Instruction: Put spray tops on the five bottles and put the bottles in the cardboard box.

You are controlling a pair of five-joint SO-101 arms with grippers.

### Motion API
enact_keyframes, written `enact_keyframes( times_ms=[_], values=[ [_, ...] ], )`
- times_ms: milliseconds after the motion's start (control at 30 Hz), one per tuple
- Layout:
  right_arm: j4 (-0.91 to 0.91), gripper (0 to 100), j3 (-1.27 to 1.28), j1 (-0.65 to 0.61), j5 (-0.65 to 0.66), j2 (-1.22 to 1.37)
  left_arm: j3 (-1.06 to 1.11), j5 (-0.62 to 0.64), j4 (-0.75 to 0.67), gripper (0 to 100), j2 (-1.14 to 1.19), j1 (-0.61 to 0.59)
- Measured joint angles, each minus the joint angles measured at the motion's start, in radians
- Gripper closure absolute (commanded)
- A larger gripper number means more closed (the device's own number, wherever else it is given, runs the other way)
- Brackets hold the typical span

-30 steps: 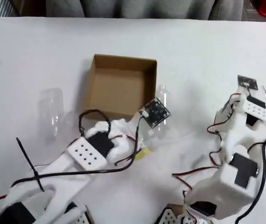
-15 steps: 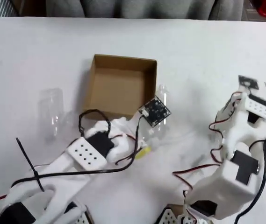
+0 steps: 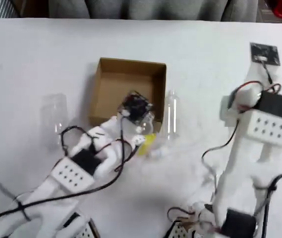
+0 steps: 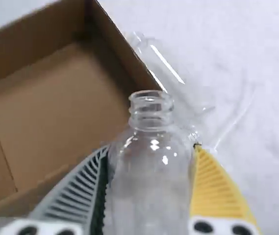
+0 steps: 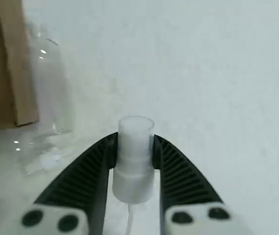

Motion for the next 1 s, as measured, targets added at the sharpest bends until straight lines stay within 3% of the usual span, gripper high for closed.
enact_keyframes(
  times_ms=[267, 667, 1000],
  values=[
    [-0.222, 98.2, -0.091, -0.308, -0.023, -0.078, 0.176, 0.0, -0.107, 98, -0.307, -0.081],
    [-0.692, 98.3, -0.184, -0.594, -0.032, -0.112, 0.354, 0.0, -0.144, 98, -0.72, -0.123],
    [-0.763, 98.3, -0.17, -0.781, -0.035, -0.256, 0.443, 0.0, -0.144, 98, -0.919, -0.123]
  ],
)
